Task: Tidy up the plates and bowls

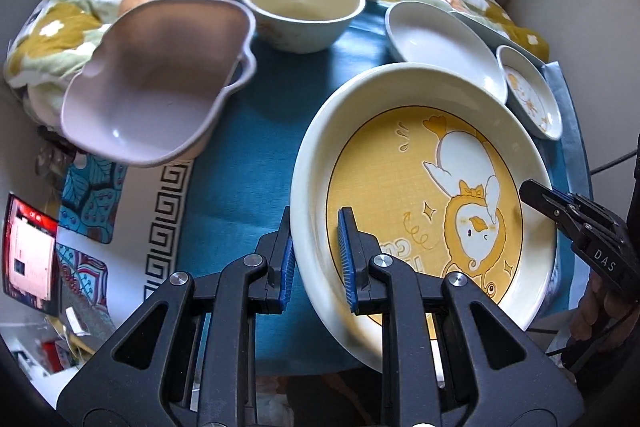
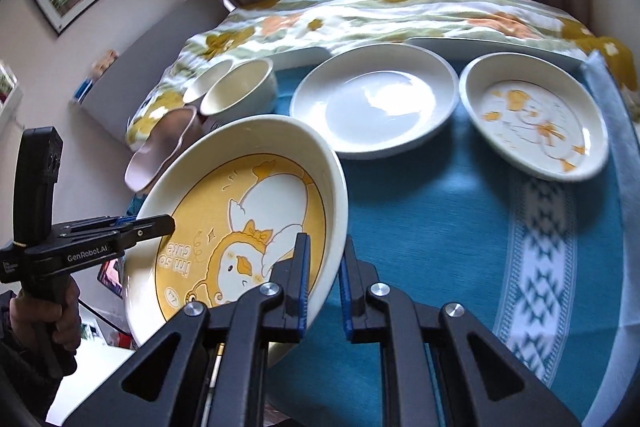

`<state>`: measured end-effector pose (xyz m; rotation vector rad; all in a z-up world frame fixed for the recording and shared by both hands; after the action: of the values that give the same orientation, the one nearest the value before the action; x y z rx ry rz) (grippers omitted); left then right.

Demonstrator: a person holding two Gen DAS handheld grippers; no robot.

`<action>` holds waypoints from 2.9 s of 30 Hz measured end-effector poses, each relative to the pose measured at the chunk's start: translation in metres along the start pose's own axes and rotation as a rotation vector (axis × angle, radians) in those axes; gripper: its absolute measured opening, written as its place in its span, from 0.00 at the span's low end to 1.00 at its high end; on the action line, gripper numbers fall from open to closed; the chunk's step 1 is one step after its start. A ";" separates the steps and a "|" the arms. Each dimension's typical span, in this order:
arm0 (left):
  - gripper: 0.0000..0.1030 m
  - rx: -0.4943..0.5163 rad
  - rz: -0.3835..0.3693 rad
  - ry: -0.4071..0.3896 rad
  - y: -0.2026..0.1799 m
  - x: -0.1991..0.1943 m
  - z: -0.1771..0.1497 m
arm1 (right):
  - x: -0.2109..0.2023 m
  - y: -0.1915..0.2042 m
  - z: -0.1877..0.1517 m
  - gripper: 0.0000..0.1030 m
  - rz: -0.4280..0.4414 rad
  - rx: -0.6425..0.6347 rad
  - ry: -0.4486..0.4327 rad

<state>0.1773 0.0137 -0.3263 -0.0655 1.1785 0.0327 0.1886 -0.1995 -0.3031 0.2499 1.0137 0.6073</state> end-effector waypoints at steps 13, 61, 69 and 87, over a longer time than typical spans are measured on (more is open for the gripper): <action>0.16 -0.023 -0.003 -0.019 0.040 0.037 -0.001 | 0.051 0.015 -0.008 0.12 -0.004 -0.037 0.021; 0.86 0.127 -0.004 -0.282 -0.027 -0.123 0.109 | -0.098 0.021 0.093 1.00 -0.201 -0.078 -0.105; 0.86 0.067 -0.073 -0.146 -0.091 -0.062 0.152 | -0.073 -0.063 0.154 1.00 -0.180 -0.123 0.052; 0.72 -0.140 0.015 0.148 -0.111 0.105 0.143 | 0.087 -0.154 0.169 0.53 0.030 -0.266 0.453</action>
<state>0.3562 -0.0878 -0.3653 -0.1855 1.3240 0.1259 0.4212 -0.2607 -0.3494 -0.1145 1.3482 0.8399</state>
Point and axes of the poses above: each gripper's, at about its wrist camera, not at the fingertips, and x roughly the way its jaws point, y to its left, z to its top, the point moved 9 cm from there along x, roughly the way its jaws point, and after that the axes turned 9 degrees about z, right-handed, at the moved point
